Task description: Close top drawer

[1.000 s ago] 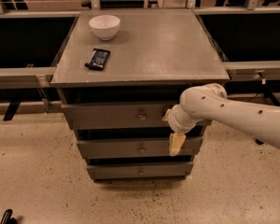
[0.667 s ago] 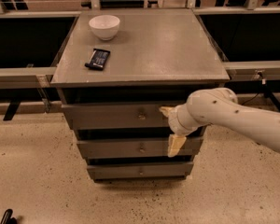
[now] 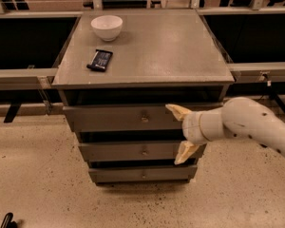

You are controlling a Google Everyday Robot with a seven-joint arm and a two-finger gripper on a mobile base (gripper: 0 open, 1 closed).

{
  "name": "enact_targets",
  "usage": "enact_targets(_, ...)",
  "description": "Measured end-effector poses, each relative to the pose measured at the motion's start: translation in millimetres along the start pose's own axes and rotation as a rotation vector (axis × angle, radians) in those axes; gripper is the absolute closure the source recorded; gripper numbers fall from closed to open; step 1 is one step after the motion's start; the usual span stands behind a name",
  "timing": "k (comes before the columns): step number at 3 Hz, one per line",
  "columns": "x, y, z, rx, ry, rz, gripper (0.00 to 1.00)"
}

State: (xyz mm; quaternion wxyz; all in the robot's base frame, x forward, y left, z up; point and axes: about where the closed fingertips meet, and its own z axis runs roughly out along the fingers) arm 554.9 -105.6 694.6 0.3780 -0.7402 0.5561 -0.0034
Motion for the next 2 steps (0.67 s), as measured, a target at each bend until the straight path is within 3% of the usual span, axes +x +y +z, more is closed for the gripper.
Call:
enact_targets(1,11.0,7.2,-25.2,0.039,-0.018,-0.046,0.0)
enact_targets(2,11.0,7.2,-25.2,0.039,-0.018,-0.046,0.0)
